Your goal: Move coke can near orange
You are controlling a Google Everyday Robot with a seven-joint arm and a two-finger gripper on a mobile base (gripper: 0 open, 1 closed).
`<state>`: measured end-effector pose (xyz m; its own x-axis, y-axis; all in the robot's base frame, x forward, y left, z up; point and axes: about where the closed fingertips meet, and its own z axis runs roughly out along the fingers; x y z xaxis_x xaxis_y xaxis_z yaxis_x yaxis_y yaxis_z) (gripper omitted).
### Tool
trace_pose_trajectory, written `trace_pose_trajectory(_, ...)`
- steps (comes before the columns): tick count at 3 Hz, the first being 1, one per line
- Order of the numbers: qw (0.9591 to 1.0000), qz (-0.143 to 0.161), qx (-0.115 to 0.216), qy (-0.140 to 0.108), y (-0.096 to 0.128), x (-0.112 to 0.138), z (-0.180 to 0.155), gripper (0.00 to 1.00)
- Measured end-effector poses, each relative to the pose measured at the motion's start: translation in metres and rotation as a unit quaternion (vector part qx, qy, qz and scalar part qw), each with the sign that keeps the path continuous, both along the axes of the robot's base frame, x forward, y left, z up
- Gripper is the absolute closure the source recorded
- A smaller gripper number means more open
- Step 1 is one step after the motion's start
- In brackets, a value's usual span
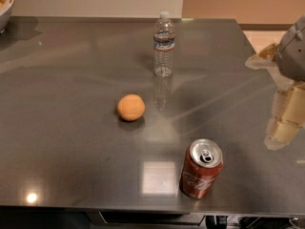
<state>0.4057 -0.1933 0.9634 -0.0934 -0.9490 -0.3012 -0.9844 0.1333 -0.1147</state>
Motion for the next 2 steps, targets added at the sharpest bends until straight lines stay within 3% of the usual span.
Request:
trace_pose_trajectory(1,0.9981,0.05,0.034,0.016,0.024,-0.024,-0.014,0.0)
trace_pose_trajectory(2,0.9935,0.096,0.053,0.029,0.053,-0.045,-0.035,0.0)
